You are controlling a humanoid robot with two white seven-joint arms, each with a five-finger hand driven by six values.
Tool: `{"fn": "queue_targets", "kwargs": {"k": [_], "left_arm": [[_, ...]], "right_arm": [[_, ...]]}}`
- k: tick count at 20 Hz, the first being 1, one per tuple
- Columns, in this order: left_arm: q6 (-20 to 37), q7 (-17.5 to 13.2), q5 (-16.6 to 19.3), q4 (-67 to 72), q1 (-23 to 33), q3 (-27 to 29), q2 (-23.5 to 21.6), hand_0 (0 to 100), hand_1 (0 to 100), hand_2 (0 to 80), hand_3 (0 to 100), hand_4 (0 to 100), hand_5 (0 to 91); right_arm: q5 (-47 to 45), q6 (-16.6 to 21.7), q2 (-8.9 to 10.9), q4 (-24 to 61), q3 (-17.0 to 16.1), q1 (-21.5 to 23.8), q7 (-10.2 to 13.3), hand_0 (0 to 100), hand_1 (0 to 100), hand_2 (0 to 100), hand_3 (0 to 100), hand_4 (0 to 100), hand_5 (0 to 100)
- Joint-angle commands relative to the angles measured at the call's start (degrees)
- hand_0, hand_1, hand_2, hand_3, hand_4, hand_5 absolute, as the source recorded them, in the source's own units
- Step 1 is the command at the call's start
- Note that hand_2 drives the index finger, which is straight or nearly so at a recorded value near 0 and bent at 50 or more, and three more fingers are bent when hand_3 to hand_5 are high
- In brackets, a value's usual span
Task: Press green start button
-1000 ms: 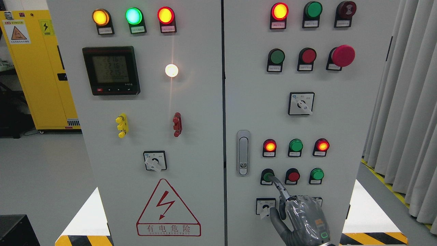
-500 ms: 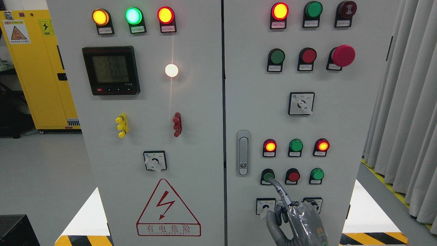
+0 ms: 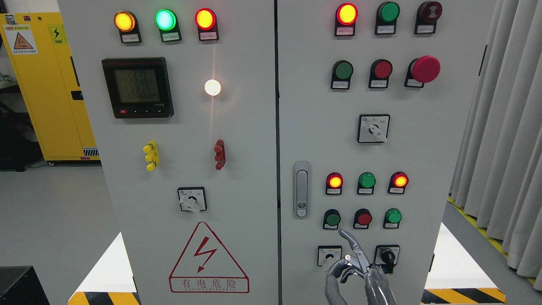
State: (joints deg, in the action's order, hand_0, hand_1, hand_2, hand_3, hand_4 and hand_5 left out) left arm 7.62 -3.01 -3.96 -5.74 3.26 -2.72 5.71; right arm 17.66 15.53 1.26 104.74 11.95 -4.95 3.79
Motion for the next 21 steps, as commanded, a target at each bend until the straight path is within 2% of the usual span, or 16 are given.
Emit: {"fn": "queue_targets", "kwargs": {"k": [1, 7, 13, 21], "left_arm": [[0.0, 0.0, 0.0, 0.0, 0.0, 0.0, 0.0, 12, 56, 0.0, 0, 0, 0.0], [0.0, 0.0, 0.0, 0.0, 0.0, 0.0, 0.0, 12, 56, 0.0, 0, 0, 0.0], [0.0, 0.0, 0.0, 0.0, 0.0, 0.0, 0.0, 12, 56, 0.0, 0, 0, 0.0], [0.0, 0.0, 0.0, 0.0, 0.0, 0.0, 0.0, 12, 56, 0.0, 0, 0, 0.0]], "right_arm": [[-7.5, -0.1, 0.94, 2.8, 3.2, 1.5, -1.2, 69, 71, 0, 15, 19, 17], [-7.5, -0.1, 0.94, 2.8, 3.4, 2.0, -1.2, 59, 68, 0, 13, 16, 12], [-7.5, -0.1, 0.94, 2.8, 3.1, 2.2, -1.2, 55, 67, 0, 13, 15, 11], [-7.5, -0.1, 0.94, 2.8, 3.1, 2.4, -1.2, 55, 65, 0, 13, 15, 10]]}}
